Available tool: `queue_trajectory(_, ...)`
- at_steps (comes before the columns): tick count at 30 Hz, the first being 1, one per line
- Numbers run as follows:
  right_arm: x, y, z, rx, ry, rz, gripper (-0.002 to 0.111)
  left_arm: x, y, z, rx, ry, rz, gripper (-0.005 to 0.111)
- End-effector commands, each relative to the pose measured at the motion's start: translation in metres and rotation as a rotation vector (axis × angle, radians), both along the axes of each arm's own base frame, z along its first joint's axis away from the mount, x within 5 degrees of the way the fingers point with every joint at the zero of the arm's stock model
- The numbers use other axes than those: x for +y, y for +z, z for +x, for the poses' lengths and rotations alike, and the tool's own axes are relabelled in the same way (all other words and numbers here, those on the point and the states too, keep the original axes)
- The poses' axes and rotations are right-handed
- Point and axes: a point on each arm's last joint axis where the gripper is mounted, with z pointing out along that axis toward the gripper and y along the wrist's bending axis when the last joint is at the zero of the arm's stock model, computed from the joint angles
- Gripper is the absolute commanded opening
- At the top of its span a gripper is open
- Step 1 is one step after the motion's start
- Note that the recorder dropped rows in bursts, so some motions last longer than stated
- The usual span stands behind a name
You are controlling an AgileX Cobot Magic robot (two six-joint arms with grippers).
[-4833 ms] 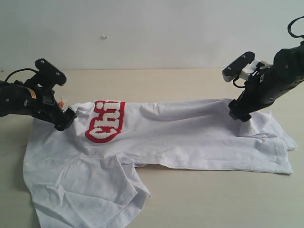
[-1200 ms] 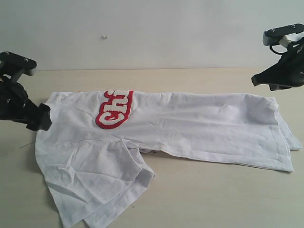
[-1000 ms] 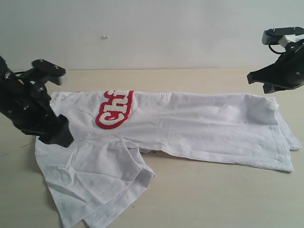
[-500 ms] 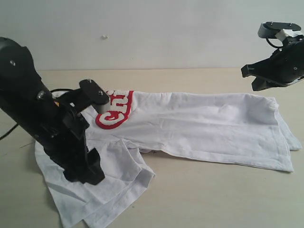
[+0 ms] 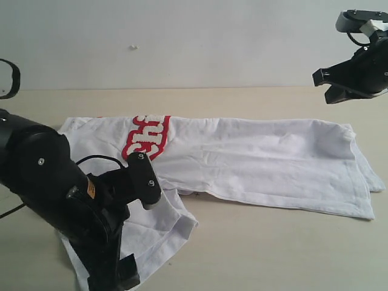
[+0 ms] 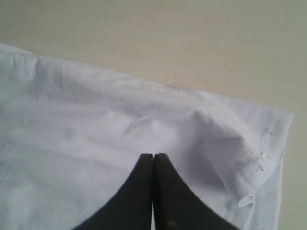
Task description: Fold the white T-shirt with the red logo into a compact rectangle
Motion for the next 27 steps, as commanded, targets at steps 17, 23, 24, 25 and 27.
queue_trajectory(17,0.001,0.012,-0.003,-0.031,0.009,-0.002,0.0,-0.012,-0.06,-0.002,0.111,0.01,0.087,0.073)
queue_trajectory(23,0.001,0.013,-0.003,-0.033,0.016,-0.007,0.0,-0.012,-0.061,-0.002,0.112,0.008,0.088,0.001)
queue_trajectory(24,0.001,0.013,-0.003,-0.033,0.016,-0.007,0.0,-0.011,-0.061,-0.002,0.111,-0.002,0.092,0.001)
queue_trajectory(25,0.001,0.013,-0.003,-0.033,0.016,-0.007,0.0,-0.011,-0.061,-0.003,0.118,-0.004,0.097,0.001)
queue_trajectory(27,0.001,0.013,-0.003,-0.033,0.016,-0.007,0.0,-0.01,-0.06,-0.005,0.136,-0.011,0.111,0.0)
